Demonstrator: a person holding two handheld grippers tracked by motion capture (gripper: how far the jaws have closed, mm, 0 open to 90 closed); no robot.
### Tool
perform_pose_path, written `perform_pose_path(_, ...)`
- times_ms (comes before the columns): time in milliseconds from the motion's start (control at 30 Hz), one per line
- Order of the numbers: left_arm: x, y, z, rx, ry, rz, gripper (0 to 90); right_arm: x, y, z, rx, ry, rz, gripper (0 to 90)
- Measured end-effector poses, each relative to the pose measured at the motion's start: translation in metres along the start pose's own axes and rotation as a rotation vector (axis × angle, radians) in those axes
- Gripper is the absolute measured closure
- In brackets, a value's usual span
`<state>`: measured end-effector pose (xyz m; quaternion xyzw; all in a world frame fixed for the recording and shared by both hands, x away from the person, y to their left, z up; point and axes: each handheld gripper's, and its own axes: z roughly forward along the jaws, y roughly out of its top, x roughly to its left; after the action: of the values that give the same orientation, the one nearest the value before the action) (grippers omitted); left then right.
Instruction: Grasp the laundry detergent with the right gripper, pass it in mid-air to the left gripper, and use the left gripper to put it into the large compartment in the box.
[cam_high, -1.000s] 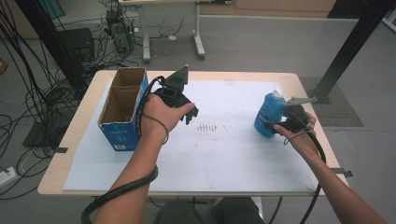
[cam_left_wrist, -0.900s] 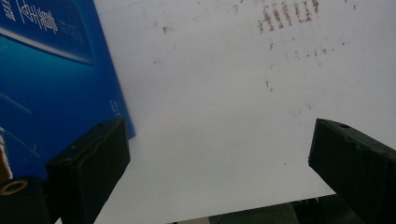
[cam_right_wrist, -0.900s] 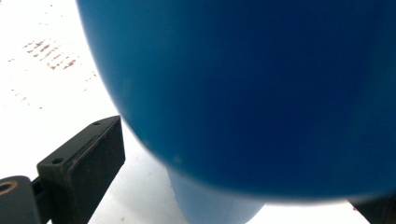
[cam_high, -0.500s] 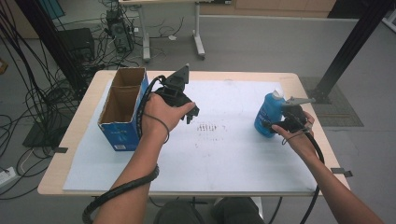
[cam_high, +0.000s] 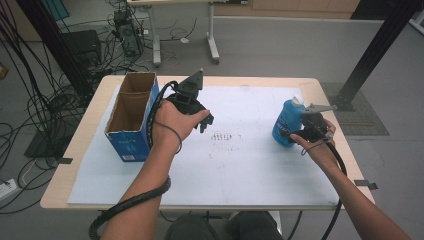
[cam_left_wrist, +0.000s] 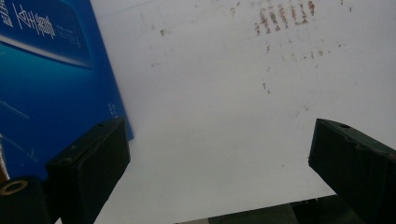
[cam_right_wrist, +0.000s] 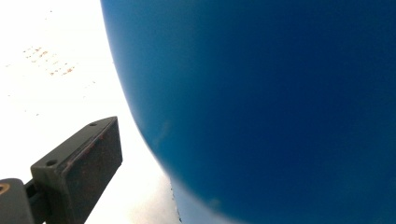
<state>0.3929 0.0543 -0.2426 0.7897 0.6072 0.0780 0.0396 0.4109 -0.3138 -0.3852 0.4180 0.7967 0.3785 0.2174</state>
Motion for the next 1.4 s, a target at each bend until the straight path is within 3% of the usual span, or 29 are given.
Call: perform_pose_path(1400,0.0002,0.0001,-0.0012,0.000,0.001,0.005,5.8,0.0025,0.0010,0.0003,-0.018,-0.003,0.001,1.5)
